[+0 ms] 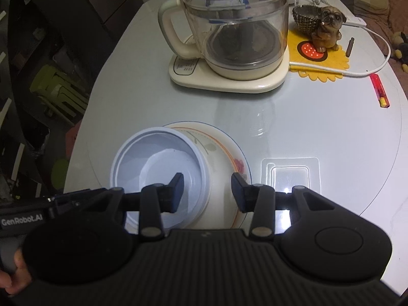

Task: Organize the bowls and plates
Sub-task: 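Lower the small white bowl onto the plate stack and open both grippers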

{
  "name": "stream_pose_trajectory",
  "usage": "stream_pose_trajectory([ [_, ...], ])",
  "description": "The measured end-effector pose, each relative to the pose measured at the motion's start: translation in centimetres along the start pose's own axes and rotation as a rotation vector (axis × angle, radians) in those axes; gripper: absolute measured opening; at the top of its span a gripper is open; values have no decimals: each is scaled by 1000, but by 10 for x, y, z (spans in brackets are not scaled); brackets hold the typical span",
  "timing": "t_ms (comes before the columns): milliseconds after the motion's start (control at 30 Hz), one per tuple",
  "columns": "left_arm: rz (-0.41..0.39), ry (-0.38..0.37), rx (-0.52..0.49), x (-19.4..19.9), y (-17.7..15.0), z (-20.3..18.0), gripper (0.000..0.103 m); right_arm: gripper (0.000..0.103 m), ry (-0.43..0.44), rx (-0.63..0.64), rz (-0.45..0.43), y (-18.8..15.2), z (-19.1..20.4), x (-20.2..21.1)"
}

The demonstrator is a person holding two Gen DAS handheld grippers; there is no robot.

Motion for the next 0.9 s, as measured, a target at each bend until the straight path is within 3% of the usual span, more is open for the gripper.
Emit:
stream_pose_trajectory([
  [900,-231,-35,-144,173,-73,6,52,44,-2,31,-323,-67,75,166],
])
Point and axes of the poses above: each gripper's, at about its wrist camera, not at the fingertips, and x roughly against the way its jaws point, z to its left, y to its top, the point moved 9 cm from there along -x, roughly the way its jaws point, and after that the axes turned 7 degrees about y, right-handed, at the moved point
